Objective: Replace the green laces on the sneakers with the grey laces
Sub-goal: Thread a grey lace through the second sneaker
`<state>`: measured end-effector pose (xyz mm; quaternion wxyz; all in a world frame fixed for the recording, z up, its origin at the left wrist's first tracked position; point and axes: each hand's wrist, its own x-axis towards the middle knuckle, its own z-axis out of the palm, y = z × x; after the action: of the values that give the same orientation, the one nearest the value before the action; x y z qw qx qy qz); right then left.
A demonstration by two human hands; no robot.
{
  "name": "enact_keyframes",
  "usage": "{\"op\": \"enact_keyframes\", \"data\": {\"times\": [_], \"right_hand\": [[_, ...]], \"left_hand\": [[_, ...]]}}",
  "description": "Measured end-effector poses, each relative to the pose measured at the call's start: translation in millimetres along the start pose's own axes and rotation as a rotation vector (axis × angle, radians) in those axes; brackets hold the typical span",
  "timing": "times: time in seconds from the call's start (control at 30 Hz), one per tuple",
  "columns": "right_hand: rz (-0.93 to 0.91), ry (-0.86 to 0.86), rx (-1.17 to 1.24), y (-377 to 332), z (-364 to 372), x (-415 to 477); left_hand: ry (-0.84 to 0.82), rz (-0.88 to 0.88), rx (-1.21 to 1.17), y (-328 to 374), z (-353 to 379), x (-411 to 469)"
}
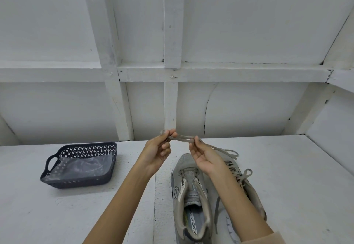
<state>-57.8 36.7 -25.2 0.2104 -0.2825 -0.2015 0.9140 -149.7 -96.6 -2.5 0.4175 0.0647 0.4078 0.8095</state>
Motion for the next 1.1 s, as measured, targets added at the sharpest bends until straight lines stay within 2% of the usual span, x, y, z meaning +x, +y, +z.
{"op": "enact_keyframes", "data": {"times": [0.1, 0.2, 0.27, 0.37, 0.43, 0.5, 0.63, 0.77, 0.93, 1.1], "right_hand": [[0.028, 0.021, -0.020, 1.8, -5.9, -3.9], [-0.010, 0.039, -0.022, -5.2, -12.1, -1.8], [-0.114, 0.055, -0.005, -15.0, -15.6, 3.1], [-0.351, 0.084, -0.090, -31.2, -14.9, 7.3], [-0.527, 0.091, -0.264, -40.3, -14.5, 8.2], [-0.614, 0.034, -0.519, -47.2, -15.8, 8.3], [-0.553, -0.143, -0.897, -51.9, -23.6, 11.7], [-0.423, -0.202, -1.160, -51.3, -30.4, 9.2], [-0.337, -0.328, -1.689, -49.4, -42.8, 2.1], [-0.356, -0.321, -1.771, -46.1, -51.5, 1.9]], "left_hand": [[0.039, 0.056, 0.060, -2.5, -9.1, 4.4], [0.060, 0.047, 0.235, -0.7, -21.4, 8.0], [0.063, -0.005, 0.335, 2.4, -30.7, 10.1], [0.059, -0.033, 0.306, 9.3, -43.4, 10.8], [0.060, -0.010, 0.293, 12.8, -50.4, 11.5], [0.051, 0.028, 0.327, 11.8, -54.2, 11.5], [0.031, 0.035, 0.356, -2.0, -54.0, 11.7], [0.022, 0.079, 0.344, -24.5, -47.6, 13.4], [0.137, 0.173, 0.349, -58.4, -44.7, 18.2], [0.169, 0.214, 0.418, -78.0, -45.1, 19.4]]}}
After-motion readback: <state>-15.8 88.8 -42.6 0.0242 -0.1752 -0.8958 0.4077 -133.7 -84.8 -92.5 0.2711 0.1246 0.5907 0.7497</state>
